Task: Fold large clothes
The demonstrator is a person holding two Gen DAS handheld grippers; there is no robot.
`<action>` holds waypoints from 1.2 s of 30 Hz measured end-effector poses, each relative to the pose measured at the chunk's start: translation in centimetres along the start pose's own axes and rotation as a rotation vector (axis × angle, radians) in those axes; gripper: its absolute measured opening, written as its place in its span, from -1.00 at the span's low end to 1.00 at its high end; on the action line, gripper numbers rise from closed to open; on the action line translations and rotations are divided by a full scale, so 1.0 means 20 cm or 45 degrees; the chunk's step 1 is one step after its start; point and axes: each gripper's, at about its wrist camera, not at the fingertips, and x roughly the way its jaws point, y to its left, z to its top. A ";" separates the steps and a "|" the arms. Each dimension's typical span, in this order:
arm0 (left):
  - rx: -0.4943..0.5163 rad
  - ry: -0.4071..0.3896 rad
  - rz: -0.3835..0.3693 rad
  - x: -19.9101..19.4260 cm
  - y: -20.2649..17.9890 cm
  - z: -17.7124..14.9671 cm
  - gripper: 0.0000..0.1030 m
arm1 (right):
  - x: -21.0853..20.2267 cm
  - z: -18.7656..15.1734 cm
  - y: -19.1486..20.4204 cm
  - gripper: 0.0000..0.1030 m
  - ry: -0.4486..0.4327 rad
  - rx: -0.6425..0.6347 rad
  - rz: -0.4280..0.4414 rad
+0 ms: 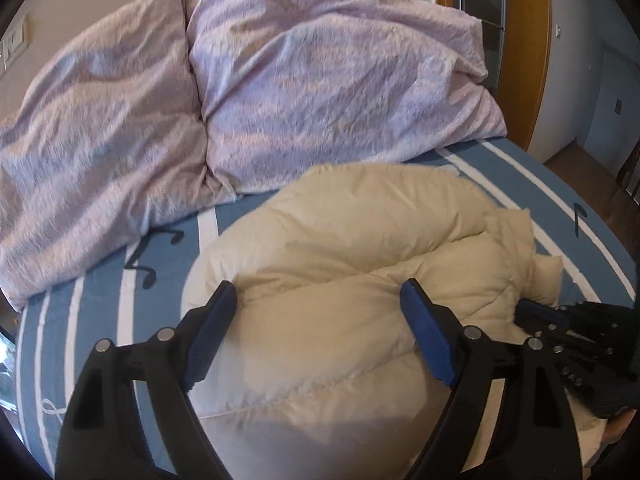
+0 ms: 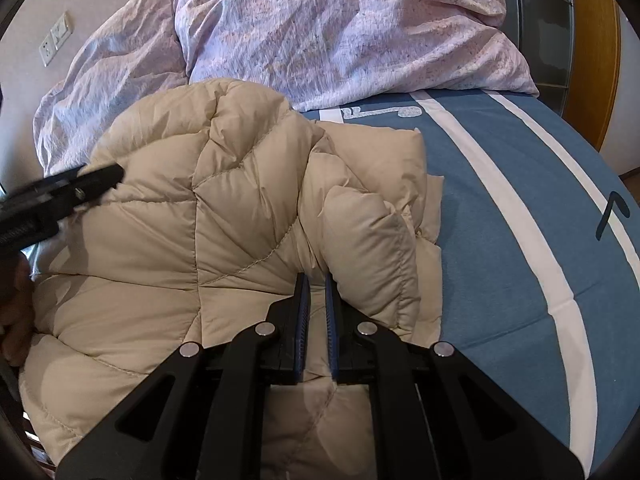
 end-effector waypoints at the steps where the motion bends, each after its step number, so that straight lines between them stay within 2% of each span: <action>1: -0.004 -0.001 0.003 0.02 0.00 -0.02 0.67 | 0.00 0.00 0.00 -0.87 -0.002 0.000 -0.001; 7: -0.024 -0.020 0.009 0.08 0.02 -0.08 0.73 | 0.00 -0.01 0.00 -0.87 -0.018 -0.001 -0.007; 13: -0.112 -0.050 -0.015 0.13 0.06 -0.14 0.84 | 0.00 -0.02 0.02 -0.86 -0.049 -0.012 -0.026; 19: -0.111 -0.070 0.043 0.15 0.04 -0.17 0.88 | 0.00 -0.04 0.06 -0.85 -0.087 -0.062 -0.084; 26: -0.149 -0.061 0.071 0.17 0.05 -0.19 0.97 | 0.00 -0.04 0.07 -0.84 -0.095 -0.082 -0.109; 36: -0.160 -0.034 0.076 0.20 0.06 -0.20 0.97 | 0.00 -0.04 0.07 -0.83 -0.095 -0.089 -0.116</action>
